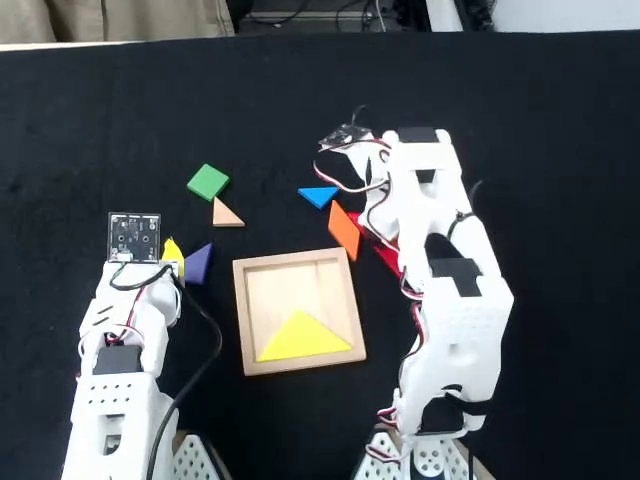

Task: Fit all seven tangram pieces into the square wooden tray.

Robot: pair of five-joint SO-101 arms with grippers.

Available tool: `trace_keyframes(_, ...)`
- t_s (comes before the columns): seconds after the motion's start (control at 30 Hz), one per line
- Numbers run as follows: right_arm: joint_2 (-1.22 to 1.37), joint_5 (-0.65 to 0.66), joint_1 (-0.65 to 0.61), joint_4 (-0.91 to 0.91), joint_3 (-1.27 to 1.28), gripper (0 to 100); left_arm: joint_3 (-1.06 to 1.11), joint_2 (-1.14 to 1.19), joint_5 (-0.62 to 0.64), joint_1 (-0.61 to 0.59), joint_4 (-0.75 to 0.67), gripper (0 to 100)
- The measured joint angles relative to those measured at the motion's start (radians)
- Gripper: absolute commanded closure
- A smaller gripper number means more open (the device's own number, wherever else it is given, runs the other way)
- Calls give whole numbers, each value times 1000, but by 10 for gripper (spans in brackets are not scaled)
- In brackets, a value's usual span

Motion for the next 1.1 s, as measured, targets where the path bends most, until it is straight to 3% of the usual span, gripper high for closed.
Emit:
trace_keyframes(0.53,71,15,-52,-2,-31,711,0,0,0,0,0,884)
trace_keyframes(0.77,71,17,-48,-12,-40,993,0,0,0,0,0,884)
trace_keyframes(0.93,87,20,-49,2,-81,942,0,0,0,0,0,884)
trace_keyframes(1.1,97,21,-54,170,-176,956,0,0,0,0,0,884)
